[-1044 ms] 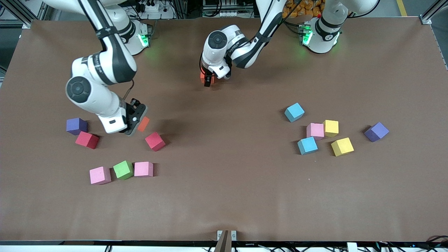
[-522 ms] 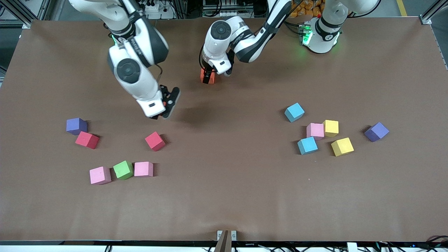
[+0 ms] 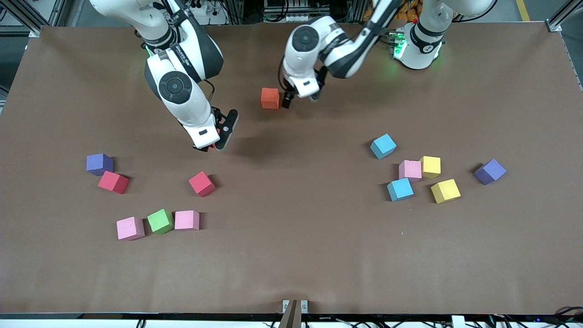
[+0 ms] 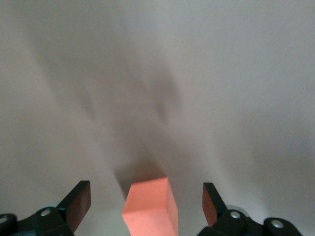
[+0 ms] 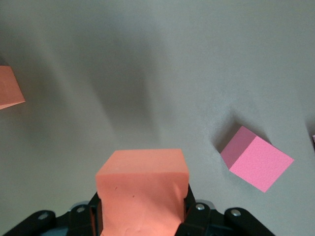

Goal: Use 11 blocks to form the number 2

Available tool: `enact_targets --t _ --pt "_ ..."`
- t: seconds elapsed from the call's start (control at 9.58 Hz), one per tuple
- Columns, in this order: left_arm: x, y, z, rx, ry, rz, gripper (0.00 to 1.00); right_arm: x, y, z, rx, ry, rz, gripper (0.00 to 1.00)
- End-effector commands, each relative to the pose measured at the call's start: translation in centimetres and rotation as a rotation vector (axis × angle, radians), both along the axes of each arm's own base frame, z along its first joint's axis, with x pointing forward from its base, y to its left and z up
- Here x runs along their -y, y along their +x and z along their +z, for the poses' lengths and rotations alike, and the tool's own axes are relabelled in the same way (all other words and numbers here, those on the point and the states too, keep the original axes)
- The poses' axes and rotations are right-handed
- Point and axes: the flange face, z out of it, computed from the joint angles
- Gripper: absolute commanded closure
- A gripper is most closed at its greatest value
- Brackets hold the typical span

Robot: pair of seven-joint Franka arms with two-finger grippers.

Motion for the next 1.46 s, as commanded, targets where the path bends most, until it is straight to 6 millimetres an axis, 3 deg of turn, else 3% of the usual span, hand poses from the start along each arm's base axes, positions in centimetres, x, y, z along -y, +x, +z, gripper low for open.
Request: enact_targets --t 0.0,0.31,0.42,0.63,0.84,1.04,1.36 --pt "-5.3 4.2 1.9 0.045 0.055 -0.136 0.00 -1.6 -1.9 0.4 0.007 0.002 0.030 0.91" --pt "-12.4 11.8 4.6 0.141 0.071 -0.378 0.00 -4.9 -4.4 0.6 0.013 0.007 0.113 0.91" --pt "-15.7 14.3 5.8 0.173 0.086 -0.483 0.00 -6.1 -5.7 0.4 0.017 0.010 0.149 0.91" --pt "-21.1 19.1 8.2 0.205 0.075 -0.623 0.00 -6.9 -7.8 -0.9 0.042 0.016 0.189 0.92" --pt "-26.1 23.0 11.9 0.196 0.082 -0.785 0.00 -7.4 -9.8 -2.5 0.049 0.014 0.222 0.93" --pt "-30.6 25.2 14.9 0.190 0.086 -0.932 0.00 -7.2 -11.8 -3.7 0.047 0.013 0.246 0.93" --pt "-37.8 25.5 21.1 0.209 0.128 -1.165 0.00 -7.3 -15.8 -6.0 0.054 0.026 0.294 0.93"
